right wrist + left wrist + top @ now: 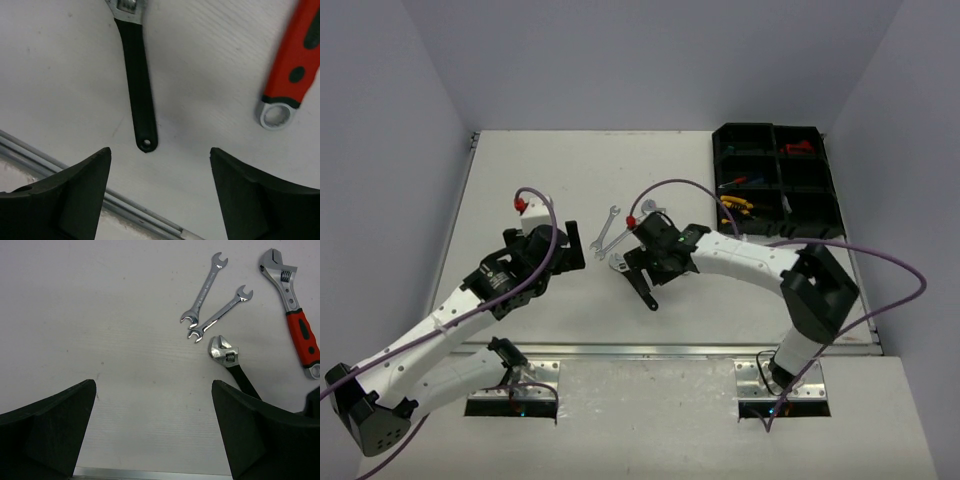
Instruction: Sort the tools into containers
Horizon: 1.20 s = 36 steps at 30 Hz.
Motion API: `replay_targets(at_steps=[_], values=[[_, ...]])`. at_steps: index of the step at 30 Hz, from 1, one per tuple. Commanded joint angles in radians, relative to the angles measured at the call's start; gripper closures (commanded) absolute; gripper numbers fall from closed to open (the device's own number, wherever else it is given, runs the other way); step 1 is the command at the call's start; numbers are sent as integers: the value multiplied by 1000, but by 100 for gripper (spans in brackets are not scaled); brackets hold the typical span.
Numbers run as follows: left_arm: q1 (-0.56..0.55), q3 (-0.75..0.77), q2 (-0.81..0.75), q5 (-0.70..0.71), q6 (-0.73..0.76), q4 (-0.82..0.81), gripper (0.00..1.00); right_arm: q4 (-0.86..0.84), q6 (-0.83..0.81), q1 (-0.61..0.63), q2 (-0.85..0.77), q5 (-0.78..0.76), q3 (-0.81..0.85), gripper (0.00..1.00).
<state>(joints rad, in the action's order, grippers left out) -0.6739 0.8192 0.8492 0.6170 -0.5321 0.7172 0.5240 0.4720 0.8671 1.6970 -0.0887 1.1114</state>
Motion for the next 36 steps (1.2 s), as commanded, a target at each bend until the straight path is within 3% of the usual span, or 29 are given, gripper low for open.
replay_targets(at_steps=[1,8,19,26,36], values=[[8,28,-27,19,-16,-9,0,25,-37,59,185,-8,159,24],[8,23,-47,-3,4,-30,0,114,-93,67,383,-37,365,31],[8,21,-36,-38,24,-42,0,171,-113,66,509,-4,490,34],[8,17,-44,-50,31,-50,0,175,-116,50,503,-38,497,33],[8,29,-42,-64,31,-47,0,174,-133,4,418,-31,551,23]])
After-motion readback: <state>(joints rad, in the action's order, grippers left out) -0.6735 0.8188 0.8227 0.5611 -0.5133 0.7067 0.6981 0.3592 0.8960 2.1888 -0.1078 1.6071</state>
